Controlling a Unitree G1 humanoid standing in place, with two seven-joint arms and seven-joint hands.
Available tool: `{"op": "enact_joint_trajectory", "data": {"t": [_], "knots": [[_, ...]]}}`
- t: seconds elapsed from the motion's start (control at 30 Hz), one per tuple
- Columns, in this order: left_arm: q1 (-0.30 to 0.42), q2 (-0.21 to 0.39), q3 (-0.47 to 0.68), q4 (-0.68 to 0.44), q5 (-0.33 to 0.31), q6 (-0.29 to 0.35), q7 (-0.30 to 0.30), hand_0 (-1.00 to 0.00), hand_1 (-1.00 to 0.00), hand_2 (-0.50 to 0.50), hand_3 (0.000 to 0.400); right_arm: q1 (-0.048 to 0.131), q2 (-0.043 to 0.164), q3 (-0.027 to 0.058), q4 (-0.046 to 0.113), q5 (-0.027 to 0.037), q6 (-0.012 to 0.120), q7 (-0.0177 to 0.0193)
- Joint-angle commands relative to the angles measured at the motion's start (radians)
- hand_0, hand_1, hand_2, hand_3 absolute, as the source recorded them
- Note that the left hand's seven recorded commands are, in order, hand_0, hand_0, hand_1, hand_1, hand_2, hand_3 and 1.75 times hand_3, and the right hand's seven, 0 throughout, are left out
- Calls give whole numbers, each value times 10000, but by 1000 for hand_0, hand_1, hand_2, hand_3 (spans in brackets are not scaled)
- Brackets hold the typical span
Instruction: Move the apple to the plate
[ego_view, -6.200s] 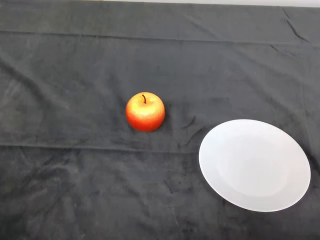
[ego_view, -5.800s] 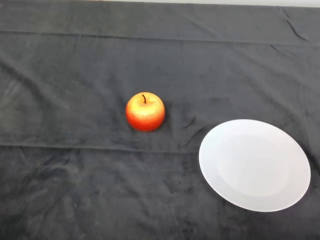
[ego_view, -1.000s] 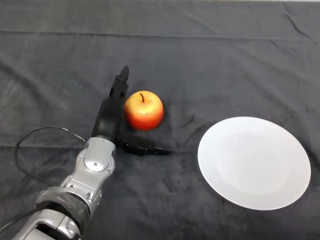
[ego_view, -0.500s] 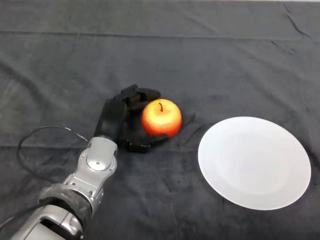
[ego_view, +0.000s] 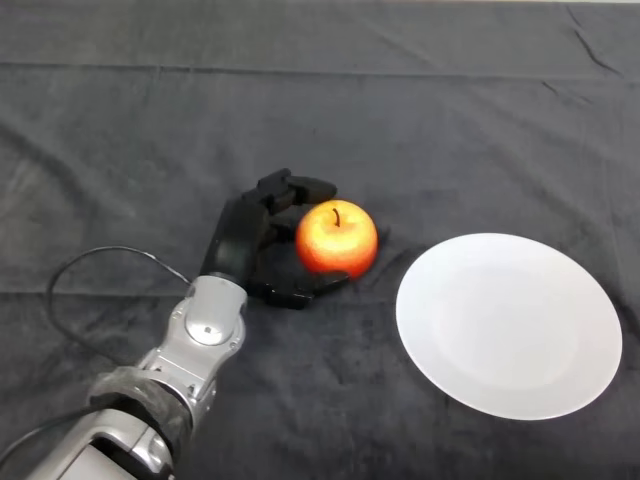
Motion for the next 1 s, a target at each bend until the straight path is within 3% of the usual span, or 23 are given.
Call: {"op": "enact_joint_trajectory", "data": {"t": [0.03,0.33,0.5,0.77,1.0], "knots": [[-470,63,-452,-942,-110,203,245,-1000,-1000,0,400,-50,-186,-167,116,113,-66,-23],[128,387,-1914,-4430,111,1295,1072,-1000,-1000,0,400,-43,-174,-161,91,109,-68,-32],[283,411,-2855,-5737,142,1679,1358,-1000,-1000,0,400,-37,-168,-158,75,106,-69,-39],[24,390,-3915,-5949,-400,1478,1000,-1000,-1000,0,400,-33,-165,-154,63,103,-68,-45],[-280,346,-4160,-5076,-999,931,239,-1000,-1000,0,400,-34,-167,-155,65,104,-67,-46]]}}
